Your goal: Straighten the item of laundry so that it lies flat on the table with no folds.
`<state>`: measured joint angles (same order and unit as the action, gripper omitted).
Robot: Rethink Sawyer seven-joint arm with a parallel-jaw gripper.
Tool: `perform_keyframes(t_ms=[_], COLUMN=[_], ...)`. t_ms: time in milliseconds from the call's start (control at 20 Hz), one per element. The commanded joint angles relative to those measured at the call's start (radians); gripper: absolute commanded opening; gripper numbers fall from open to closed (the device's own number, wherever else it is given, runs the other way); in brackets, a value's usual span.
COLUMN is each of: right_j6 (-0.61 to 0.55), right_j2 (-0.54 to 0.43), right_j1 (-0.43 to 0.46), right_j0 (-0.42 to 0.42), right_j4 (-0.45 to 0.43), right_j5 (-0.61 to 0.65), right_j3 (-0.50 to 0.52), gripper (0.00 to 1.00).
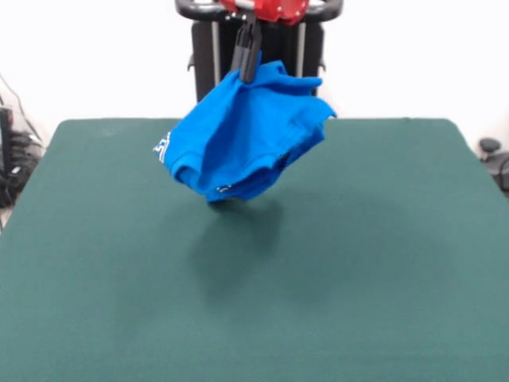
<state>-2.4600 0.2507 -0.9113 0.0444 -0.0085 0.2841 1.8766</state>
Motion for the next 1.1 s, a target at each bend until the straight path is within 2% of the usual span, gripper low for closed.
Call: perform_keyframes(t_ms=[50,300,600,750,1100], right_j6=[-0.011,-0.049,-0.168,-0.212,-0.277], right_j2=[-0.081,-0.042,0.108,0.193,0.295], right_j1=[0.040,0.100,0.164,0.181,0.183], right_j0=[-0.043,-0.074,-0.183,-0.251,-0.382], right_j4=[-0.056,-0.066,-0.061,-0.034,0.048], right_j5=[0.055,-0.005,-0.030,0.012,0.131], right_j3=[0.060,0.040,0.008,-0.008,-0.009], gripper=[0.00,0.00,0.00,0.00,0.00])
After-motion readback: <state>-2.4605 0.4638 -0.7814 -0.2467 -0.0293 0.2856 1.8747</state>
